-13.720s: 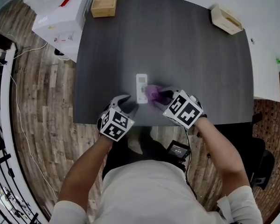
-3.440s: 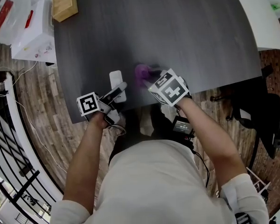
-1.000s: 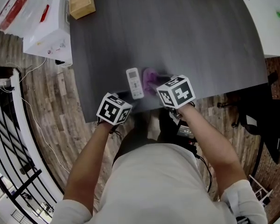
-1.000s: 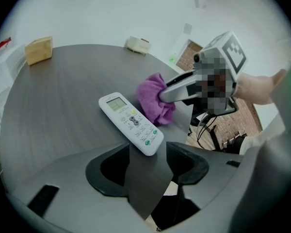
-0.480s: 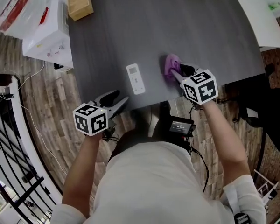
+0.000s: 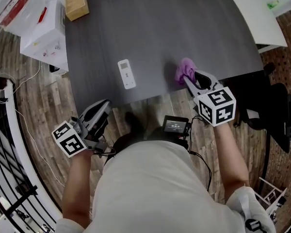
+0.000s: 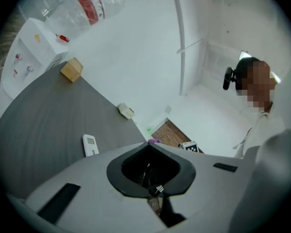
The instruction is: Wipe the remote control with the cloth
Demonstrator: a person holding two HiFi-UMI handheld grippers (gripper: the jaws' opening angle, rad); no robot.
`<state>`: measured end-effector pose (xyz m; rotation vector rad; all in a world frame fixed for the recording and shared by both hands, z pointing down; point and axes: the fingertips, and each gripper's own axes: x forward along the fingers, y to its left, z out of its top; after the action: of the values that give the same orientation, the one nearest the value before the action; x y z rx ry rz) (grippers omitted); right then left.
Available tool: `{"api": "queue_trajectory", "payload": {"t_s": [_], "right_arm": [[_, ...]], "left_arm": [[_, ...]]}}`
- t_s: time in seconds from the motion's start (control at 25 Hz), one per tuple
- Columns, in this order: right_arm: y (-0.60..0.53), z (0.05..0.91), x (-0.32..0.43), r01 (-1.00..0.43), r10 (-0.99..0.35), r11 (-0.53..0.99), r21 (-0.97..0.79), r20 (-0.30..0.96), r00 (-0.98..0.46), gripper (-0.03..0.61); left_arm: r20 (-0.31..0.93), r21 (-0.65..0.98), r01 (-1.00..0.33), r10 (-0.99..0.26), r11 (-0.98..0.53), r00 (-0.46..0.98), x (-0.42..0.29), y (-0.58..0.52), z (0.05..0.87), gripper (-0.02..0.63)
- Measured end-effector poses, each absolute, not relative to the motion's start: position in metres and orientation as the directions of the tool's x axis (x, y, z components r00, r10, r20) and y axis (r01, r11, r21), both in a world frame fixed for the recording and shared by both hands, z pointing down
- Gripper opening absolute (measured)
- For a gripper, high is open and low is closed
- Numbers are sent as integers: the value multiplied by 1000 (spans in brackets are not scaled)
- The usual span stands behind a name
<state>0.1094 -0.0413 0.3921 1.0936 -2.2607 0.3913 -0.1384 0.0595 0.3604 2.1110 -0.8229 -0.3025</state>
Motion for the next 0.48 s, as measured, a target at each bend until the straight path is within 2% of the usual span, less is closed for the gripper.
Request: {"api": "queue_trajectory", "payload": {"t_s": [0.12,0.36,0.48], "right_arm": [[-9,374,124,-790,-615,610,-63,591,-522,107],[63,346,146,-733,-587,670,-117,522,-619,107],[100,334,157,-698,-553,679,-228,467,-690,107]], "left_arm": [[10,752,-475,-712,-457,702,-129,81,338,5],[-121,523,-718,-874,-459,471,-111,133,283,5],[-207,588,-688,-901,-426,381,-103,160,262,5]]}}
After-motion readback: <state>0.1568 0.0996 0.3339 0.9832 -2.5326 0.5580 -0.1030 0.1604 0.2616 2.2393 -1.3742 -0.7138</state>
